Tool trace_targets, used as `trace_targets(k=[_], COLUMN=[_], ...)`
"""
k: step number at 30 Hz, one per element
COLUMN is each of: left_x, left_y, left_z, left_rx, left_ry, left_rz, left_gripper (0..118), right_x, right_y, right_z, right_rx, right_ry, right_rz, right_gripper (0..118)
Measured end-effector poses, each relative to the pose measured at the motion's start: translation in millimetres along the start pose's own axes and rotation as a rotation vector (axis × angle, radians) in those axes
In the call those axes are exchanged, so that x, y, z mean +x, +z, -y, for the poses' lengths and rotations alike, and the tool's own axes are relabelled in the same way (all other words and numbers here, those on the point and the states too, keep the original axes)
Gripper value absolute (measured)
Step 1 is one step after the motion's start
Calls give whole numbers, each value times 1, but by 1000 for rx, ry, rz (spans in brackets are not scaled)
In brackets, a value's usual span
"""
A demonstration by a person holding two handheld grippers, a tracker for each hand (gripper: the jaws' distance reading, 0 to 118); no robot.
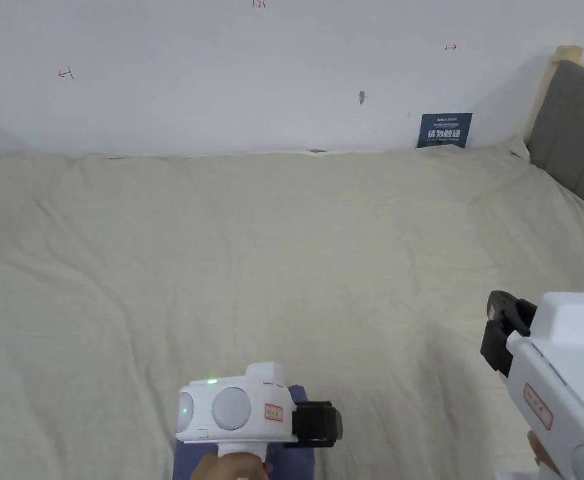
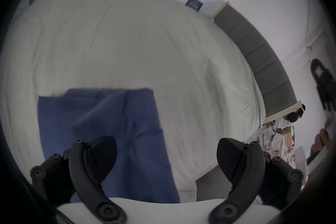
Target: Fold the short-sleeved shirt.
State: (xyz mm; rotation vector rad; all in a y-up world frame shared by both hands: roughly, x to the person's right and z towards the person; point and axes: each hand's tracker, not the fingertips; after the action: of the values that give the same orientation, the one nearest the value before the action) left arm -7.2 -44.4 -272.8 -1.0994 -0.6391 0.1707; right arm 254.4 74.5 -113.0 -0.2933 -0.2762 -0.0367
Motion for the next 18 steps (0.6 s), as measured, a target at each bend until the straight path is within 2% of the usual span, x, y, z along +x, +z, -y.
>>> trace_targets(k=[4, 7, 9, 10, 11, 12, 15, 18], left_x=[3, 2, 1, -1, -3, -5, -15, -11], left_y=[38, 61, 68, 68, 67, 64, 51, 26], left_z=[-4, 1, 7, 10, 13, 15, 23, 34], left_rx=[165, 297, 375, 395, 395, 385, 370, 360], left_ry=[-66, -138, -179, -188, -199, -195, -180, -192], left_rz=[-42, -117, -169, -196, -212, -206, -169, -216], left_gripper=[113, 100, 72, 51, 22, 4, 0, 0], right_x=[-3, -8, -11, -13, -14, -15, -18, -18], right_y=[2, 1, 1, 1, 1, 1, 0, 0], right_z=[-2, -5, -6, -6, -6, -6, -5, -4], right_rx=[6, 13, 18, 20, 22, 24, 24, 19], right_ry=[1, 5, 6, 6, 7, 8, 14, 15], right_rz=[-5, -15, -23, -27, -30, -35, -44, -51], right_gripper=[1, 1, 1, 1, 1, 1, 1, 1])
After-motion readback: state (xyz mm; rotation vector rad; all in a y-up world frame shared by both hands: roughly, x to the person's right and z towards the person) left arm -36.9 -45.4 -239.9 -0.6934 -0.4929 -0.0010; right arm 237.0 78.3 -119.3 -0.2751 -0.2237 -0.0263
